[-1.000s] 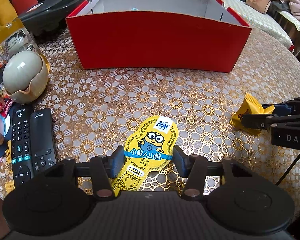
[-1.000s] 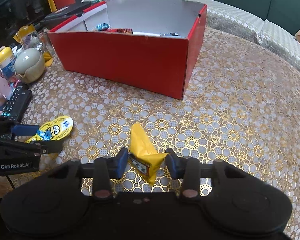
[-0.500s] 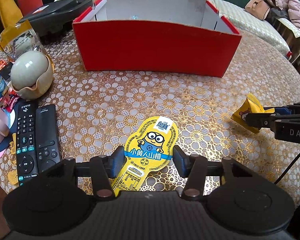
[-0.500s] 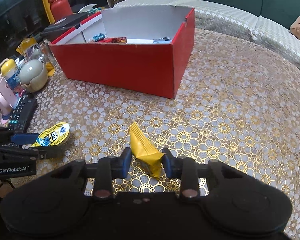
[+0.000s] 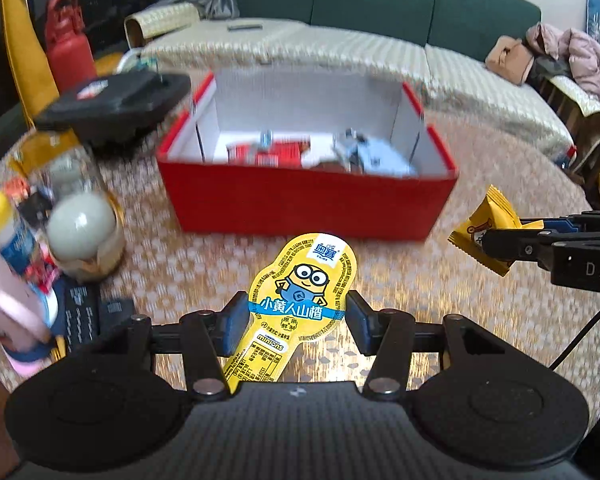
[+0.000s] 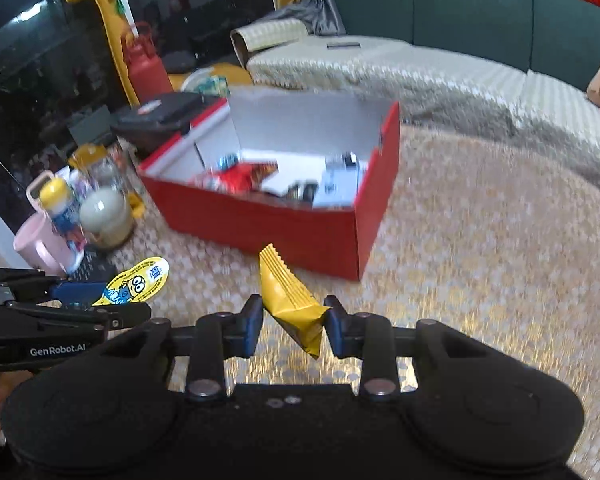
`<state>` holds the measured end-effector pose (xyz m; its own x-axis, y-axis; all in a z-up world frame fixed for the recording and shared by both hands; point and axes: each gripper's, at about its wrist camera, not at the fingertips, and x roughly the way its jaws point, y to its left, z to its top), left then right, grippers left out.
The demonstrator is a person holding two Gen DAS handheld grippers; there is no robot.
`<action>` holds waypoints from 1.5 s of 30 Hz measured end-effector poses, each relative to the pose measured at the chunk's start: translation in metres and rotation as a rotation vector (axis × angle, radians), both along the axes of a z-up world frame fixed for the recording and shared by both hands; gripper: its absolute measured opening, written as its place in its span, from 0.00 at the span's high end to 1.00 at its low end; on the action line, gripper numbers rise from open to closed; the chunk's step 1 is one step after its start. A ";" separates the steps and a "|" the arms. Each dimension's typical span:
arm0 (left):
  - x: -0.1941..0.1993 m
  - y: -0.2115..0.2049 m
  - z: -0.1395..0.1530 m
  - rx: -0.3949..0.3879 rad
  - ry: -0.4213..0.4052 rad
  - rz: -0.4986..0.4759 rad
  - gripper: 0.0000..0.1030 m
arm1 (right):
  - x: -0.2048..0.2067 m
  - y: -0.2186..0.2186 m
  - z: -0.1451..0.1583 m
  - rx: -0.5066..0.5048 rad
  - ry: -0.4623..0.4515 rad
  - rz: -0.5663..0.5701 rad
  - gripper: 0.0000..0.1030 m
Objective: Organize snacks
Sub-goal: 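Lift both yellow snacks and carry them over the red box, then lower both yellow snacks into the box and open both grippers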
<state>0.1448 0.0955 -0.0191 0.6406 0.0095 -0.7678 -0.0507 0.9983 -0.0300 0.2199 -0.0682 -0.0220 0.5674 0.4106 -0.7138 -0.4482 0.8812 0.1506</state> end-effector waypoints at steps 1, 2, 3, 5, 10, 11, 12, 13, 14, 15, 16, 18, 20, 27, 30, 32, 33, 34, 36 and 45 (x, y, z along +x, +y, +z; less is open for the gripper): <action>0.004 0.000 0.006 0.002 -0.013 0.000 0.50 | 0.003 0.001 0.005 -0.001 -0.016 0.004 0.69; 0.007 0.000 0.011 0.005 -0.024 0.000 0.50 | 0.007 0.001 0.010 -0.001 -0.031 0.006 0.69; 0.011 0.000 0.016 0.009 -0.035 -0.001 0.50 | 0.011 0.002 0.014 0.000 -0.043 0.006 0.69; 0.020 -0.001 0.025 0.021 -0.058 -0.004 0.50 | 0.019 0.003 0.023 0.001 -0.064 0.008 0.69; 0.042 -0.002 0.044 0.044 -0.103 -0.009 0.50 | 0.040 0.006 0.039 0.007 -0.107 0.003 0.69; 0.047 -0.002 0.047 0.047 -0.108 -0.010 0.50 | 0.044 0.007 0.041 0.007 -0.114 0.001 0.69; 0.051 -0.002 0.049 0.052 -0.114 -0.009 0.50 | 0.048 0.008 0.042 0.006 -0.119 0.000 0.69; 0.056 -0.002 0.051 0.057 -0.119 -0.008 0.50 | 0.051 0.009 0.044 0.007 -0.123 -0.001 0.69; 0.062 -0.002 0.053 0.061 -0.122 -0.008 0.50 | 0.055 0.010 0.046 0.006 -0.127 -0.003 0.69; 0.067 -0.002 0.055 0.064 -0.125 -0.009 0.50 | 0.059 0.011 0.047 0.006 -0.129 -0.004 0.69; 0.072 -0.001 0.056 0.066 -0.128 -0.008 0.50 | 0.064 0.013 0.047 0.006 -0.131 -0.005 0.69; 0.082 0.001 0.058 0.072 -0.131 -0.006 0.50 | 0.072 0.015 0.048 0.004 -0.133 -0.007 0.69; 0.091 0.004 0.060 0.069 -0.133 -0.003 0.50 | 0.081 0.017 0.048 0.004 -0.133 -0.009 0.69; 0.129 0.014 0.053 0.068 -0.121 0.003 0.50 | 0.116 0.029 0.038 -0.009 -0.109 -0.014 0.69; 0.146 0.019 0.047 0.061 -0.106 0.011 0.50 | 0.131 0.034 0.029 -0.015 -0.091 -0.012 0.69; 0.157 0.022 0.040 0.052 -0.089 0.015 0.50 | 0.139 0.039 0.022 -0.025 -0.080 -0.010 0.69; 0.162 0.024 0.036 0.047 -0.078 0.019 0.50 | 0.142 0.042 0.018 -0.029 -0.074 -0.010 0.69; 0.166 0.025 0.032 0.042 -0.068 0.022 0.50 | 0.146 0.043 0.015 -0.031 -0.067 -0.007 0.69; 0.173 0.025 0.023 0.037 -0.049 0.024 0.50 | 0.153 0.048 0.006 -0.043 -0.051 0.003 0.69; 0.194 0.025 -0.013 0.052 0.033 0.015 0.50 | 0.169 0.063 -0.027 -0.113 -0.005 0.019 0.69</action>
